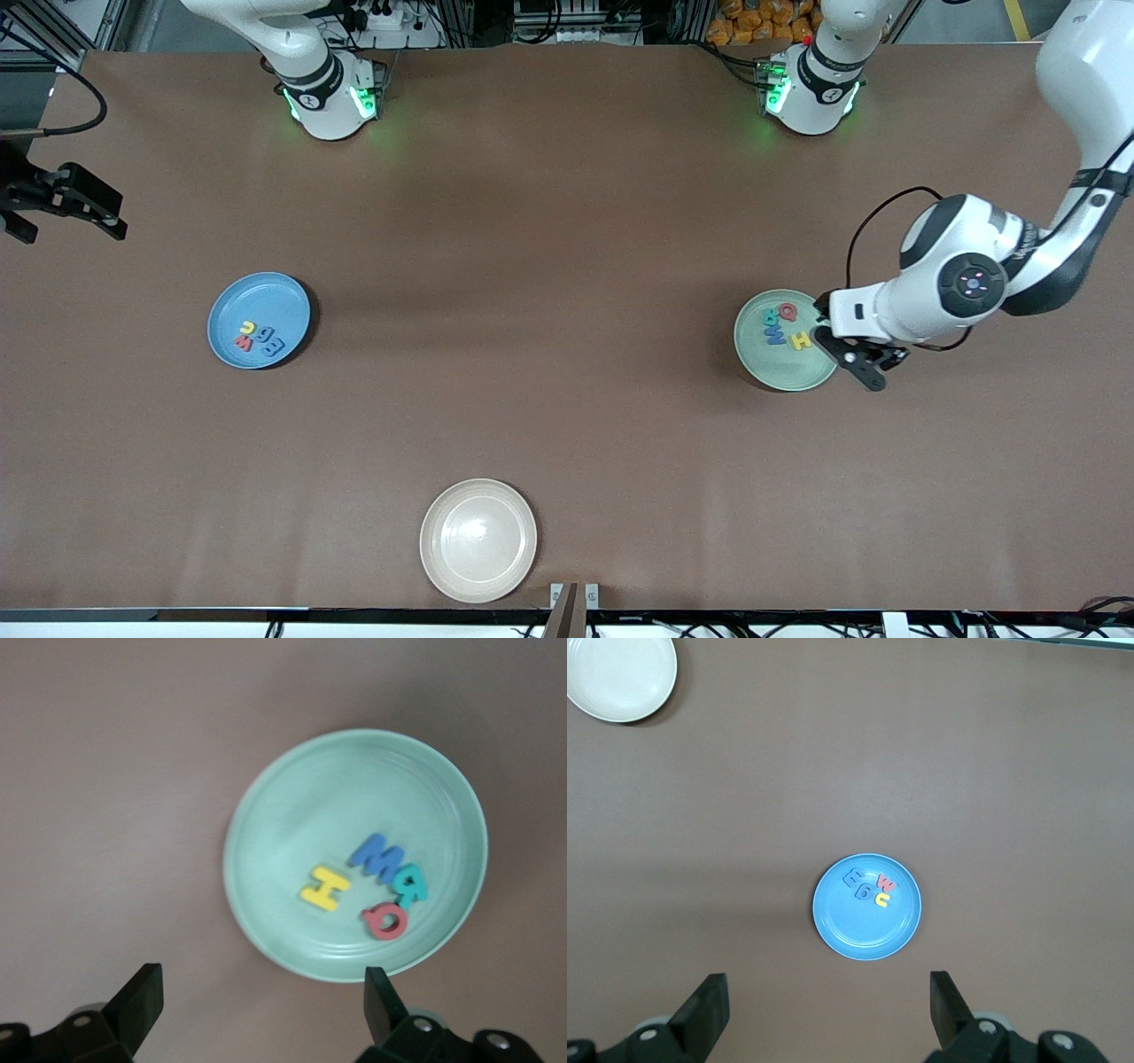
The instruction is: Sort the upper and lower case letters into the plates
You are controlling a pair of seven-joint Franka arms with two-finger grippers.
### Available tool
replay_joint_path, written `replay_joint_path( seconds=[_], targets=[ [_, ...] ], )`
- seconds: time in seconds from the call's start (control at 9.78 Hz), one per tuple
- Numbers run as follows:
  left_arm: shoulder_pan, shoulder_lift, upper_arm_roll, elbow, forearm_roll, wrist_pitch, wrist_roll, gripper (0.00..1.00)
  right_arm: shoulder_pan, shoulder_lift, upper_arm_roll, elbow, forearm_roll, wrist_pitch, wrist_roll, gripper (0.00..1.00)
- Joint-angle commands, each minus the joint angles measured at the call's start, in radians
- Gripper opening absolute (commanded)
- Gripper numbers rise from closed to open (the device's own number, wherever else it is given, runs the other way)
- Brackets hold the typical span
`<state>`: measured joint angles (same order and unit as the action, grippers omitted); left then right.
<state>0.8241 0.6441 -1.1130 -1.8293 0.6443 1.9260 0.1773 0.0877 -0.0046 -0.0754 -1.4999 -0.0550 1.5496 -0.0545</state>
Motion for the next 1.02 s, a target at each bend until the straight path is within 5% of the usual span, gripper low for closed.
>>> replay_joint_path(
  seconds=[0.0,0.31,0.51,0.92],
  targets=[
    [-0.002,-0.023,-0.019,0.155,-0.011,-0.09,-0.118,1.0,0.007,-0.002,-0.001,0.01,-0.005,-0.016,0.008,1.0],
    [-0.002,-0.05,-0.018,0.335,-0.017,-0.116,-0.16,1.0,0.009,-0.002,0.0,0.012,-0.005,-0.013,0.008,1.0],
    [-0.006,-0.101,-0.053,0.366,-0.063,-0.202,-0.25,1.0,0.02,-0.002,0.003,0.012,-0.005,-0.014,0.008,1.0],
    [0.0,-0.161,-0.051,0.438,-0.195,-0.321,-0.251,1.0,-0.096,-0.002,0.119,0.012,-0.005,-0.017,0.01,1.0]
  ],
)
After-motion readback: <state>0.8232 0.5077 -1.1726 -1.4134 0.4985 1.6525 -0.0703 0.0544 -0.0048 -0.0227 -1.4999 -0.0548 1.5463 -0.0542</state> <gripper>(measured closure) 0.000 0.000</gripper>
